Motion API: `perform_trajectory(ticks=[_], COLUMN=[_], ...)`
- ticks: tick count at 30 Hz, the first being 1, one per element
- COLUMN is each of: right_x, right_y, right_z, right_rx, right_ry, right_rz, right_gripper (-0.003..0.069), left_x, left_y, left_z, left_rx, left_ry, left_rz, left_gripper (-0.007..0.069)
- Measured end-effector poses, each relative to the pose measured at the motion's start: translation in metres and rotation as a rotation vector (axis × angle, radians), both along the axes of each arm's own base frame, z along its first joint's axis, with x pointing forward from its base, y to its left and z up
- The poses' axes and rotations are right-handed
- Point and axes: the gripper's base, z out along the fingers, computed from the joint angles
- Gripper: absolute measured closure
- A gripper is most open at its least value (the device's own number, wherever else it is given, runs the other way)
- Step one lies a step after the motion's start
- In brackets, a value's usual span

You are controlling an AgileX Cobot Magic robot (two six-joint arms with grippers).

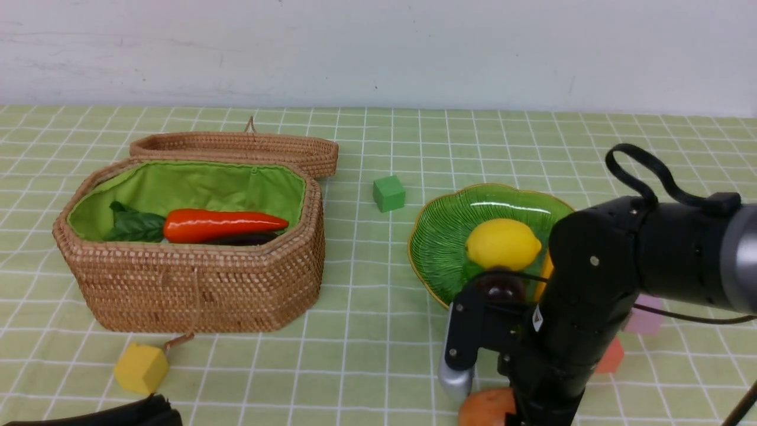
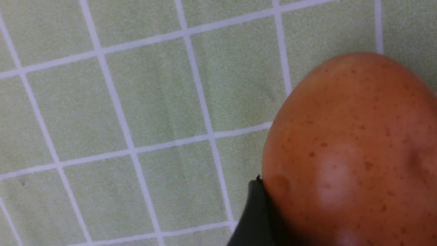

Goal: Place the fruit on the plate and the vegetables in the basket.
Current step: Use the right arm to grab a potato and put it into the left basket

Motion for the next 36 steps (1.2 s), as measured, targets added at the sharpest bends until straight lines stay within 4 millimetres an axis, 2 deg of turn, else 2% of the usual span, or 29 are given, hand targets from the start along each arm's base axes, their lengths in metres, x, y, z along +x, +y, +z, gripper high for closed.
perform_trajectory(ticks=[8, 13, 14, 17, 18, 19, 20, 22, 25, 27, 30, 33, 36], right_x=[-0.004, 0.000, 0.001, 0.010, 0.013, 0.014, 0.023, 0.036, 0.058, 0.066, 0.095, 0.112, 0.135], right_y=[0.005, 0.016, 0.017, 0.035, 0.039, 0.041, 0.052, 0.067, 0.094, 0.104, 0.139, 0.155, 0.169], right_z=[0.010, 0.061, 0.064, 0.112, 0.123, 0.125, 0.144, 0.162, 0.169, 0.171, 0.159, 0.148, 0.125], right_rx=[0.030, 0.122, 0.132, 0.333, 0.391, 0.405, 0.524, 0.647, 0.753, 0.779, 0.835, 0.858, 0.868], right_ry=[0.091, 0.119, 0.115, 0.085, 0.064, 0.058, -0.012, -0.105, -0.223, -0.276, -0.405, -0.456, -0.521], right_rz=[-0.063, -0.156, -0.161, -0.236, -0.247, -0.250, -0.268, -0.272, -0.223, -0.189, -0.142, -0.152, -0.184], right_gripper=[0.0095, 0.0096, 0.0096, 0.0096, 0.0096, 0.0096, 0.0096, 0.0096, 0.0096, 0.0096, 0.0096, 0.0096, 0.0096], left_x=[0.000, 0.000, 0.000, 0.000, 0.000, 0.000, 0.000, 0.000, 0.000, 0.000, 0.000, 0.000, 0.000], left_y=[0.000, 0.000, 0.000, 0.000, 0.000, 0.000, 0.000, 0.000, 0.000, 0.000, 0.000, 0.000, 0.000], left_z=[0.000, 0.000, 0.000, 0.000, 0.000, 0.000, 0.000, 0.000, 0.000, 0.000, 0.000, 0.000, 0.000], left_rx=[0.000, 0.000, 0.000, 0.000, 0.000, 0.000, 0.000, 0.000, 0.000, 0.000, 0.000, 0.000, 0.000], left_ry=[0.000, 0.000, 0.000, 0.000, 0.000, 0.000, -0.001, -0.001, -0.001, -0.001, -0.001, -0.001, -0.002], left_rz=[0.000, 0.000, 0.000, 0.001, 0.001, 0.001, 0.002, 0.003, 0.003, 0.003, 0.003, 0.003, 0.004], left_gripper=[0.0529, 0.0529, 0.0529, 0.0529, 0.0529, 0.0529, 0.0529, 0.0529, 0.0529, 0.0529, 0.0529, 0.0529, 0.0529])
